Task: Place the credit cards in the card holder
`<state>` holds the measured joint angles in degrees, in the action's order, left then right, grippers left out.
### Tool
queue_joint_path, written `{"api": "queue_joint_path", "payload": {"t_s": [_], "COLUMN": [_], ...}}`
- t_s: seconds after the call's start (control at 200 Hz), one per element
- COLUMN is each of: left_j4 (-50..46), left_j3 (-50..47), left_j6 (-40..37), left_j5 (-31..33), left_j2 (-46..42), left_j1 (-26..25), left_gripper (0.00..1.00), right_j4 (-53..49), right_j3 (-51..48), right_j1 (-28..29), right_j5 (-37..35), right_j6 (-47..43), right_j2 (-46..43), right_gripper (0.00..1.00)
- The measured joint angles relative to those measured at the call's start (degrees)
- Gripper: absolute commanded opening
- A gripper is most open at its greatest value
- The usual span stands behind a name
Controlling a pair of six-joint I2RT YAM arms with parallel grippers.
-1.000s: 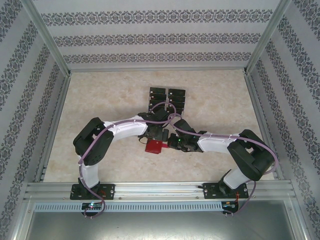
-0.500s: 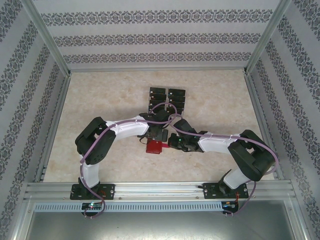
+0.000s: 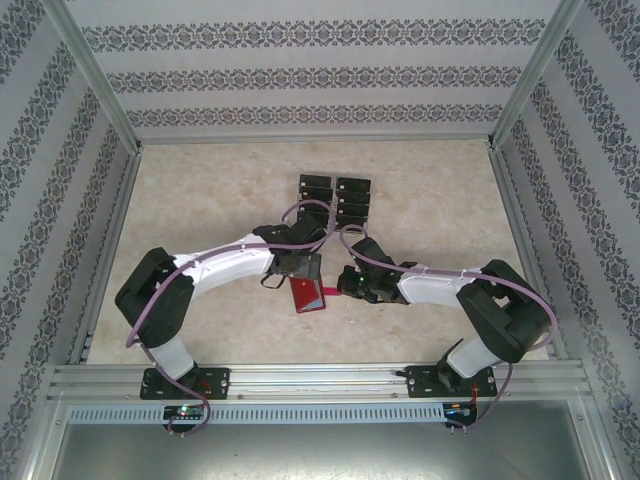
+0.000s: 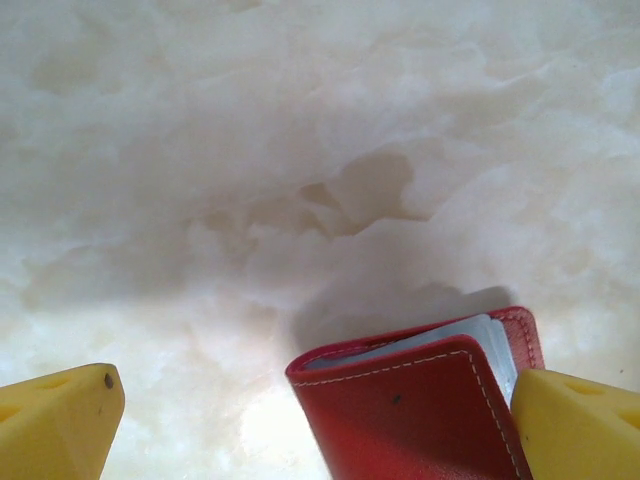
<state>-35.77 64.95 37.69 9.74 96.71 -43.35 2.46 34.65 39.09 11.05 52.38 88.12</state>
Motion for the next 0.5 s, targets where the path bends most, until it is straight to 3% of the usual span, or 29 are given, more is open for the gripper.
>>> {"api": "queue_joint_path", "payload": {"t_s": [0.5], "left_j4": [0.4], "left_j3": [-17.8], "left_j6": [5.3], "left_j5": [-0.5], "left_j2": [-16.5], "left_j1": [1.9], "left_gripper": [1.0], "right_j4": [0.0], "right_j3": [0.0], "right_j1": [0.0], "right_j5": [0.4], "right_j6": [0.0], "right_j2": [0.0], "right_gripper": [0.0]}}
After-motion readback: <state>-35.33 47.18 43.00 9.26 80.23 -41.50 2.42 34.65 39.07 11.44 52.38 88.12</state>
